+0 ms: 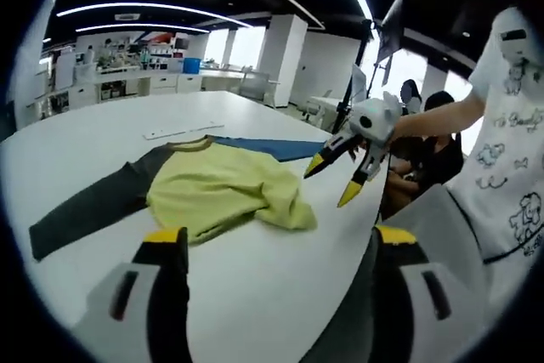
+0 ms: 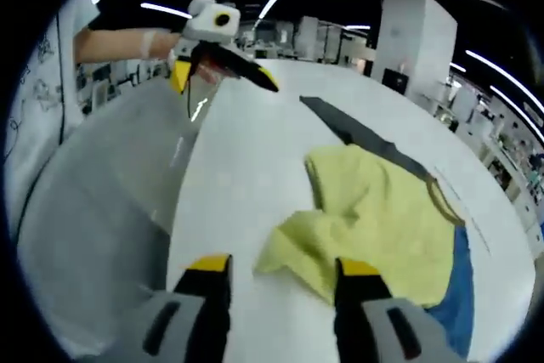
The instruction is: Fold the garment on the visible template until the final outline fits inside the template.
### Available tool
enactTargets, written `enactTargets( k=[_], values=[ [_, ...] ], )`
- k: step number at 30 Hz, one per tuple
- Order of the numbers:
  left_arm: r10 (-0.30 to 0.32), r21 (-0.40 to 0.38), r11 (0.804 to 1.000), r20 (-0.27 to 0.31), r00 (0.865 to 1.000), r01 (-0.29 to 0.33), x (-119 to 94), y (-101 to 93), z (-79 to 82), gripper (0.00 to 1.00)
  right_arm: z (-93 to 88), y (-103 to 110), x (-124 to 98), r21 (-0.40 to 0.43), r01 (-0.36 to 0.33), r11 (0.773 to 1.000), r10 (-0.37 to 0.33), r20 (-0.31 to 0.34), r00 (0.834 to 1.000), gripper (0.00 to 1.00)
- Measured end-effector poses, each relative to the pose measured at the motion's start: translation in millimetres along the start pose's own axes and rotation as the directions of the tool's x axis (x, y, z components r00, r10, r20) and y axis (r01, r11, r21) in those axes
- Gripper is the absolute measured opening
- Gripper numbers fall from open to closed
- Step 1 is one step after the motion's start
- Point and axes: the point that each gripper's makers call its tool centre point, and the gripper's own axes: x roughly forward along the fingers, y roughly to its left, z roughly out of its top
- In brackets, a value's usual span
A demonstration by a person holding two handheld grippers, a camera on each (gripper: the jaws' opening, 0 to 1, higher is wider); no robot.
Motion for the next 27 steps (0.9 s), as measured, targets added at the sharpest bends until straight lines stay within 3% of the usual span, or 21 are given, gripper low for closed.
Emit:
enactTargets(
  k=[1,3,5,8,12,15,19,21,24,27],
  values=[
    [0.004,-0.004,1.000,0.004,1.000,-0.004,0,-0.1,-0.1,0.86,-6.4,-5,3,-0.047,0.020,0.999,-0.022,-0.047,0.999,0.37],
    [0.014,-0.012,1.000,0.018,1.000,-0.013,1,-1.1,0.3,0.85,-8.5,-7,12,-0.090,0.008,0.996,-0.014,-0.058,0.998,0.27],
    [0.014,-0.026,1.000,0.027,1.000,-0.014,3,-4.0,-1.4,0.85,-7.3,-6,21,-0.057,0.000,0.998,-0.003,-0.049,0.999,0.24],
    [0.021,-0.043,0.999,0.039,0.999,-0.019,3,-7.3,-3.9,0.85,-11.8,-8,28,-0.168,0.010,0.986,-0.025,-0.085,0.996,0.22],
    [0.026,-0.065,0.998,0.053,0.998,-0.022,6,-10.9,-6.0,0.85,-15.1,1,34,-0.177,-0.024,0.984,0.005,-0.104,0.995,0.12],
    [0.018,-0.080,0.997,0.058,0.998,-0.013,8,-15.3,-6.6,0.84,-18.6,-3,37,-0.216,-0.002,0.976,-0.025,-0.124,0.992,0.00],
    [0.002,-0.090,0.996,0.052,0.999,0.002,11,-19.4,-9.7,0.84,-12.3,-1,31,-0.072,0.004,0.997,-0.013,-0.123,0.992,0.00],
    [-0.001,-0.089,0.996,0.050,0.999,0.006,11,-19.9,-10.8,0.84,-6.9,-3,29,-0.063,0.000,0.998,-0.007,-0.100,0.995,0.00],
    [-0.008,-0.094,0.995,0.045,0.999,0.012,13,-20.0,-12.6,0.83,6.8,-3,20,0.044,-0.003,0.999,0.006,-0.065,0.998,0.00],
    [-0.016,-0.097,0.995,0.048,0.999,0.021,14,-22.5,-11.2,0.83,20.4,-8,12,0.081,-0.003,0.997,0.005,-0.032,0.999,0.00]
  ],
)
